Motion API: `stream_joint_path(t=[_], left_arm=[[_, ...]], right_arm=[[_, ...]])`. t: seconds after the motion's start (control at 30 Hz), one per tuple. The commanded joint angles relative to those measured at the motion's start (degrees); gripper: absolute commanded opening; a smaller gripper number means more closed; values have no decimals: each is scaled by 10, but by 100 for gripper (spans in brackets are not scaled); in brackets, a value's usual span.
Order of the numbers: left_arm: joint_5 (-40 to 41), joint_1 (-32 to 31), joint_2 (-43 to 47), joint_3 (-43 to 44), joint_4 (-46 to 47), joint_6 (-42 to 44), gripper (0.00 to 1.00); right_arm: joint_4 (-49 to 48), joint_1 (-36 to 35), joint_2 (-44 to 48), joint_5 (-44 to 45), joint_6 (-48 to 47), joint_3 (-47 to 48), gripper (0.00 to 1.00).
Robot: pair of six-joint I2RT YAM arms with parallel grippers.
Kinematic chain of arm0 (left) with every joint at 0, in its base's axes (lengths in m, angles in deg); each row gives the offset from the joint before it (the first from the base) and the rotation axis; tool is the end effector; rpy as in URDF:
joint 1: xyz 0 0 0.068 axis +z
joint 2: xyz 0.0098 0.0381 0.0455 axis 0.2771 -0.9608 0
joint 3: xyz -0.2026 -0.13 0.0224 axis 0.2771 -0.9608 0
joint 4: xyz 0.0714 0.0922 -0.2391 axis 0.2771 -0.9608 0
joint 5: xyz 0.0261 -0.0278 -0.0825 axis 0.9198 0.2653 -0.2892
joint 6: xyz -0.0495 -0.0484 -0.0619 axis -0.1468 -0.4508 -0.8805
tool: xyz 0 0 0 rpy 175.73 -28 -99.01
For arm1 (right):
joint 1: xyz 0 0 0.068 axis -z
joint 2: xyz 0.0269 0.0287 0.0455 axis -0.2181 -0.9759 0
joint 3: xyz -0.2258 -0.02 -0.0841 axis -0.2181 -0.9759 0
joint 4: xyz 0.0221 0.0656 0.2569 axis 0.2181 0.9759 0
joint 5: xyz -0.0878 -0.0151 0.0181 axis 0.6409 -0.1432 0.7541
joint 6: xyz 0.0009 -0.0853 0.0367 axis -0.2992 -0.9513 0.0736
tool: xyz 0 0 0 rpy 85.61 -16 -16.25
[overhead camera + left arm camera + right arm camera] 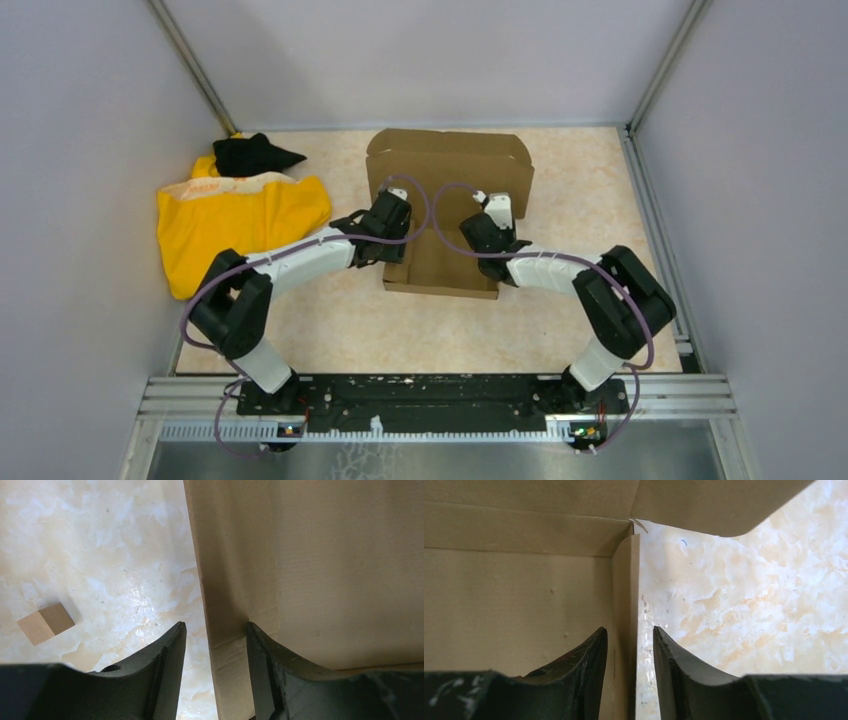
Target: Fold the paper box
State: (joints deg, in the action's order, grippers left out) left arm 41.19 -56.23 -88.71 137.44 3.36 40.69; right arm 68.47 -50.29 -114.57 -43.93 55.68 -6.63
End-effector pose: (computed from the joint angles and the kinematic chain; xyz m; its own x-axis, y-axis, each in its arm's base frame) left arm 0.2977 -0.2172 0.1325 -0.7478 0.2118 -0.6292 0.2377 0.9703 0.0440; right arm 0.2992 0.1639 0.0985 -0.6236 -0.1079 -0.7743 0.0957 0.9724 -0.2126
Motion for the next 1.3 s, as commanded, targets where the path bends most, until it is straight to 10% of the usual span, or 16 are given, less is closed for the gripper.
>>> stream_joint_path(t=[0.0,0.47,0.83,1.27], left_arm=[[19,-3,-6,20,11,10,55],[77,-3,-80,44,5,18,43],[184,-21,-129,85,-60,12,13],[322,-69,-189,151,-151,-24,10]], right_arm=[[-13,4,88,-20,0,-17,40],[35,4,234,-51,7,-49,42],[37,4,272,-75,5,-73,42],[42,4,293,-76,-4,-94,42]])
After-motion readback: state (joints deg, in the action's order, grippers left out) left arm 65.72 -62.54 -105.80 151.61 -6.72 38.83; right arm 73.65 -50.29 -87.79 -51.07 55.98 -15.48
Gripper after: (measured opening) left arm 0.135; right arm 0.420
